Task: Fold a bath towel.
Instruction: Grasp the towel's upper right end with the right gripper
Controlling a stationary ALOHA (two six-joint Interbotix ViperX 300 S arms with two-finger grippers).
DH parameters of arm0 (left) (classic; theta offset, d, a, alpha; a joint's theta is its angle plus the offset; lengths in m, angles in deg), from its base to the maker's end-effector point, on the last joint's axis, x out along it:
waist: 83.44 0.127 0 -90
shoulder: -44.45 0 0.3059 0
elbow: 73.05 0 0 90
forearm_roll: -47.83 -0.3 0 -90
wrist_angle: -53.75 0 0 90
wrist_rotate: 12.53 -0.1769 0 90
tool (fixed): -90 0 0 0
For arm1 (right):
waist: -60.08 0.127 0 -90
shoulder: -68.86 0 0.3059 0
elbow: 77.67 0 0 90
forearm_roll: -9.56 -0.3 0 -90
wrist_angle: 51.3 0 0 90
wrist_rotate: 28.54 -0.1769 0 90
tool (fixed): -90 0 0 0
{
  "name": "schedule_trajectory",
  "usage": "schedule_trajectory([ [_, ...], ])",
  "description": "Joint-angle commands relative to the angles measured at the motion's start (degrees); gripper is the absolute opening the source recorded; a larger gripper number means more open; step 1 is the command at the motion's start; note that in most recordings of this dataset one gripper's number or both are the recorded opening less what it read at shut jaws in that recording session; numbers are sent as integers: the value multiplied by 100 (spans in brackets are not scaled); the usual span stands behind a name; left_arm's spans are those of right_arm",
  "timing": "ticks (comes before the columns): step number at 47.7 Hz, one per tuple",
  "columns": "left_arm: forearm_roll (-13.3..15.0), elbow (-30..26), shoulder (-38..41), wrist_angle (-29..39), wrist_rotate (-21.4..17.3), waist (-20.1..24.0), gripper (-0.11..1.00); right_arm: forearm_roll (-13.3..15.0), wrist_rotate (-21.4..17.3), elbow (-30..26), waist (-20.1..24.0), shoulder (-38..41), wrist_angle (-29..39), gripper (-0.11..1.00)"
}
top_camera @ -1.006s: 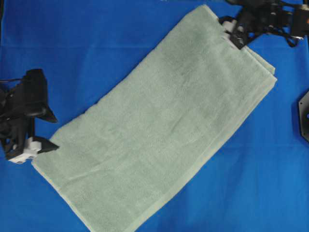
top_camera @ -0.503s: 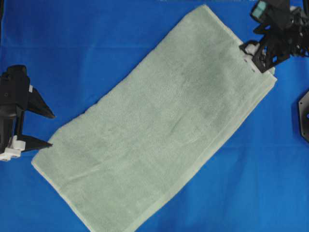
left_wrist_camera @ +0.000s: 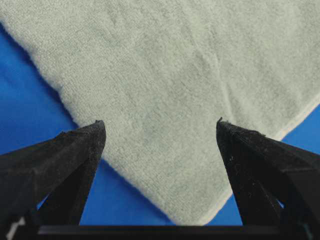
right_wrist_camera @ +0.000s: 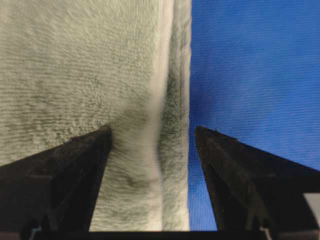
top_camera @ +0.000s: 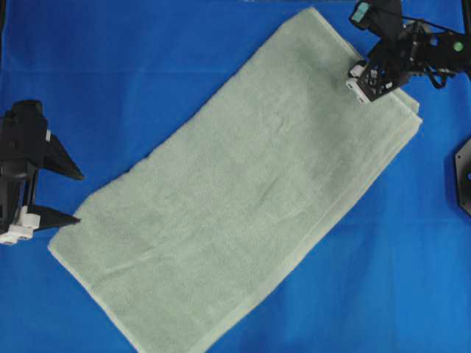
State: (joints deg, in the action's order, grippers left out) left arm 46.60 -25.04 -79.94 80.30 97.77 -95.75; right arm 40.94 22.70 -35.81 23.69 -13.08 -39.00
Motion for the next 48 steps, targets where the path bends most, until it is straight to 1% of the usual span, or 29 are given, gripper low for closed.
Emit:
schedule_trajectory([
  [1,-9,-62,44,-26,0,53,86,44,0,-79,-149,237,-176,66],
  [10,-9,-62,70,-26,0,70,86,53,-26,-62,-185,343,-193,66],
  [14,-9,-62,70,-18,0,70,86,53,-35,-53,-185,343,-185,61],
  [16,-9,-62,70,-26,0,70,86,53,-44,-53,-185,343,-185,54],
  [18,-9,-62,70,-26,0,70,86,35,-53,-44,-176,343,-176,45],
  [19,-9,-62,79,-26,0,70,86,26,-53,-44,-176,343,-185,38],
  [22,-18,-62,70,-18,0,70,86,-9,-53,-35,-158,334,-176,22],
  [23,-9,-62,70,-26,0,70,86,-9,-53,-35,-158,334,-176,18],
  [24,-9,-62,79,-18,0,70,86,-9,-53,-35,-149,334,-167,15],
  [31,-9,-70,79,0,-9,70,86,-26,-53,-79,-132,343,-53,15],
  [35,-9,-70,70,18,0,70,86,-62,-88,-149,-105,237,167,15],
  [38,0,-79,79,35,-9,70,86,-132,-123,-220,18,44,413,15],
  [48,0,-88,79,26,0,70,86,-536,-387,-738,1055,-879,1468,15],
])
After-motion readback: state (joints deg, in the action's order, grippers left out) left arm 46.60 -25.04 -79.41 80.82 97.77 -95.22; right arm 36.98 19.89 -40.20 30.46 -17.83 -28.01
